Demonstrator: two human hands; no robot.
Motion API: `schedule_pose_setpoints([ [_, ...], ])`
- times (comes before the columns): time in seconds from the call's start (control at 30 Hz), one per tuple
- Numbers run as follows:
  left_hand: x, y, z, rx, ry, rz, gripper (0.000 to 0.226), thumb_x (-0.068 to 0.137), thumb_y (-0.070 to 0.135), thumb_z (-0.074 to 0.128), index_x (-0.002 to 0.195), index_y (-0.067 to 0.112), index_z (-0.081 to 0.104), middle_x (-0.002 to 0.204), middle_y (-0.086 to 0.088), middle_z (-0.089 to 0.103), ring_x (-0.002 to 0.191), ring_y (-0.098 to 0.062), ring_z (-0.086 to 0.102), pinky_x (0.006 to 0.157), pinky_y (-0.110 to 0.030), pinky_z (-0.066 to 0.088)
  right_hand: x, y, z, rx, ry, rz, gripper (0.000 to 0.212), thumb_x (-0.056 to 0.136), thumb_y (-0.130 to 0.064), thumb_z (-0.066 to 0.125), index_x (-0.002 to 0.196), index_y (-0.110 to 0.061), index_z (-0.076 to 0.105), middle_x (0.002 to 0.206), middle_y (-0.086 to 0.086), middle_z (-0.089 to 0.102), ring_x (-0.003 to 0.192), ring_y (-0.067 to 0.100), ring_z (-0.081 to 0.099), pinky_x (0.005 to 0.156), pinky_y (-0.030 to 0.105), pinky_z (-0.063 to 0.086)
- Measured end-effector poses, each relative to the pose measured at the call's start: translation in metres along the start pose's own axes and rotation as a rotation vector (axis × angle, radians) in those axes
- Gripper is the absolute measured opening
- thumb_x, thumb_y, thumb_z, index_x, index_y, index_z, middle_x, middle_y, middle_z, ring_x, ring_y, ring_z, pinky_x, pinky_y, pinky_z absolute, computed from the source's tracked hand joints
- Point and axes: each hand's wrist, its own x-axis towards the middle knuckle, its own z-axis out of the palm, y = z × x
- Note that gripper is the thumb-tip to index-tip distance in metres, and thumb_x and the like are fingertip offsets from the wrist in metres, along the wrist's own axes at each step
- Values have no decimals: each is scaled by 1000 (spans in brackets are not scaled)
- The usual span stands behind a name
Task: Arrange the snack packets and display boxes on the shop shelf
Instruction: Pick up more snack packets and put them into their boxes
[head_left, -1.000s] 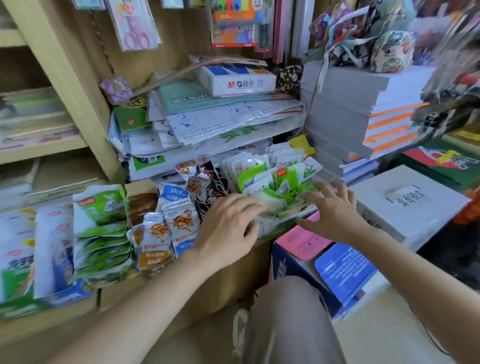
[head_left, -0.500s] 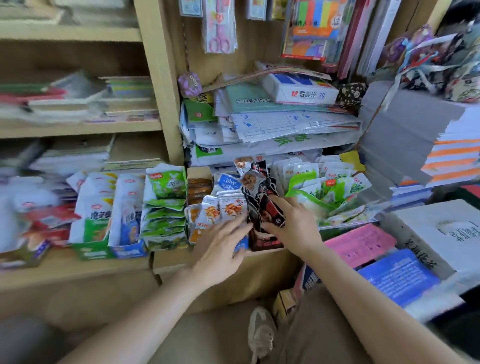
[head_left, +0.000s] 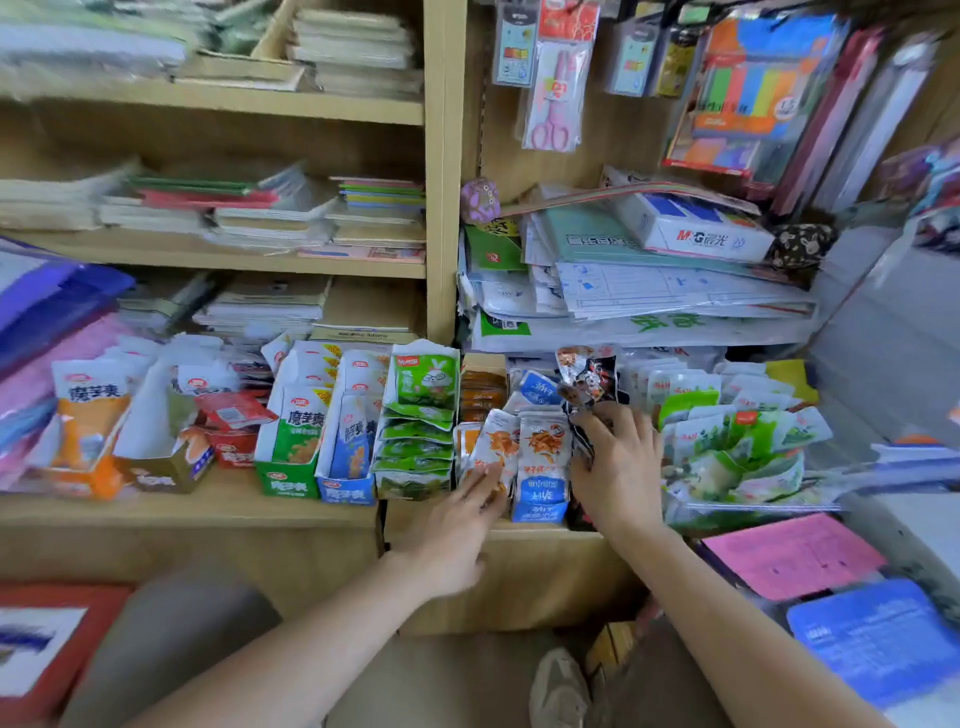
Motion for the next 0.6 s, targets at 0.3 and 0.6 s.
schedule_pose_setpoints([
  [0.3, -8, -10, 6, -59, 43, 6, 74, 89, 26, 67, 154, 13, 34, 161, -5, 32, 150, -20, 23, 122, -39, 27, 12, -37, 35, -185, -267, -39, 45, 74, -17, 74, 119, -14, 67, 119, 10, 65, 113, 36, 54, 97, 54, 43],
  [0.6, 7, -19, -14, 52, 353, -36, 70, 98, 27, 53, 160, 18, 20, 169, -4, 9, 155, -22, 9, 126, -40, 6, 3, 3, 29, -213, -256, -34, 48, 89, -40, 62, 129, -15, 63, 134, 6, 62, 131, 30, 50, 115, 54, 30],
])
